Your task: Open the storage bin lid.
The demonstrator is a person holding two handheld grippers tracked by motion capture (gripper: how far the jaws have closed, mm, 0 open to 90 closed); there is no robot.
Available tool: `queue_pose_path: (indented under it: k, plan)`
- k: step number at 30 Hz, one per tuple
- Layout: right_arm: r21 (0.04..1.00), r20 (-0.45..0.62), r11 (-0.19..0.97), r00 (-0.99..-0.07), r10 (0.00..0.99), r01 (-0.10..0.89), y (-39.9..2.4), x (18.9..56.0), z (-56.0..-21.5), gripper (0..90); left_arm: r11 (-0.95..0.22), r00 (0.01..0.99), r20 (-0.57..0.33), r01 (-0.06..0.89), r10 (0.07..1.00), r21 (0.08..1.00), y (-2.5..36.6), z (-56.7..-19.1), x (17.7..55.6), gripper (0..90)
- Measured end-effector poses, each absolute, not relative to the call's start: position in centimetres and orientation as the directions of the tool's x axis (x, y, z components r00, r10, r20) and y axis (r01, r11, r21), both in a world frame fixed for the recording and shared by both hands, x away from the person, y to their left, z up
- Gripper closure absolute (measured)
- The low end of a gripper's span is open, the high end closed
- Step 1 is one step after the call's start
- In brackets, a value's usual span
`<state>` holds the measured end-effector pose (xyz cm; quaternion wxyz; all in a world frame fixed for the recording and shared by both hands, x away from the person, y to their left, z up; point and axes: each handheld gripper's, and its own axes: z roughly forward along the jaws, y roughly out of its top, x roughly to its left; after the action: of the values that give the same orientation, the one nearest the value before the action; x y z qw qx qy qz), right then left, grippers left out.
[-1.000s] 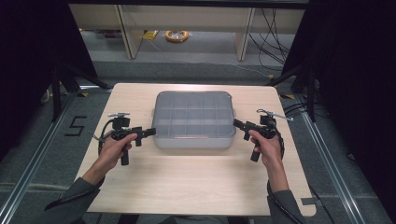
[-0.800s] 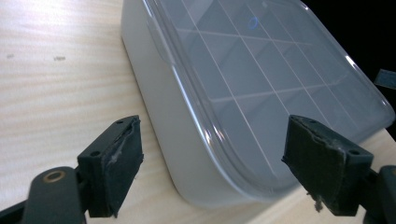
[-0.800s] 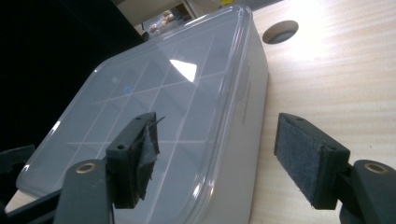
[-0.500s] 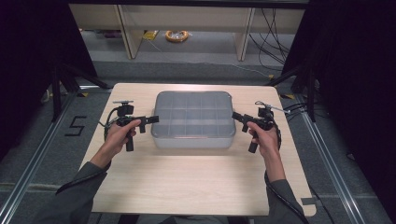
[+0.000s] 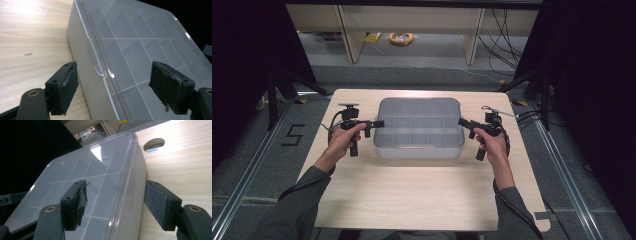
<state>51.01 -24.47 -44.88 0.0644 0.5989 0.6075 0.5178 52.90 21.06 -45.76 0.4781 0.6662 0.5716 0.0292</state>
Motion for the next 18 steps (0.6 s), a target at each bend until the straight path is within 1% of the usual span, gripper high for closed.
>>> queue_pose_path:
  k: [6, 7, 8, 9, 10, 11, 13, 14, 17, 18]
  plan:
    - [0.698, 0.550, -0.262, -0.264, 0.792, 0.666, -24.2, 51.8, -45.2, 38.1, 0.135, 0.321, -0.523, 0.740, 0.790, 0.658, 21.1, -46.5, 53.6, 25.8]
    - [0.701, 0.549, -0.263, -0.267, 0.792, 0.663, -24.2, 52.0, -45.4, 38.3, 0.134, 0.319, -0.523, 0.743, 0.791, 0.655, 21.1, -46.6, 53.7, 26.7]
    - [0.730, 0.518, -0.232, -0.298, 0.802, 0.643, -24.4, 52.5, -45.7, 38.7, 0.144, 0.314, -0.530, 0.743, 0.787, 0.654, 21.2, -46.7, 53.8, 28.8]
    - [0.730, 0.518, -0.232, -0.298, 0.802, 0.643, -24.4, 52.5, -45.7, 38.7, 0.144, 0.314, -0.530, 0.743, 0.787, 0.654, 21.2, -46.7, 53.8, 29.4]
    - [0.680, 0.567, -0.271, -0.255, 0.783, 0.682, -24.1, 52.2, -45.5, 38.8, 0.149, 0.311, -0.534, 0.743, 0.786, 0.652, 21.2, -46.7, 53.9, 29.4]
    - [0.671, 0.574, -0.272, -0.251, 0.780, 0.690, -24.0, 52.3, -45.6, 38.9, 0.156, 0.306, -0.539, 0.744, 0.785, 0.649, 21.2, -46.7, 54.0, 31.3]
    - [0.678, 0.568, -0.264, -0.261, 0.781, 0.686, -24.0, 52.4, -45.8, 38.9, 0.159, 0.306, -0.540, 0.742, 0.784, 0.651, 21.2, -46.8, 54.2, 32.3]
    - [0.639, 0.599, -0.285, -0.229, 0.767, 0.715, -23.8, 52.3, -45.8, 39.0, 0.158, 0.306, -0.541, 0.743, 0.783, 0.650, 21.2, -46.9, 54.4, 33.8]
    - [0.676, 0.561, -0.254, -0.260, 0.786, 0.691, -24.0, 52.6, -46.3, 39.1, 0.159, 0.308, -0.543, 0.743, 0.781, 0.650, 21.1, -46.9, 54.5, 35.0]
    - [0.648, 0.588, -0.273, -0.239, 0.772, 0.711, -23.8, 52.6, -46.3, 39.1, 0.164, 0.307, -0.549, 0.744, 0.777, 0.648, 21.1, -46.9, 54.6, 36.6]
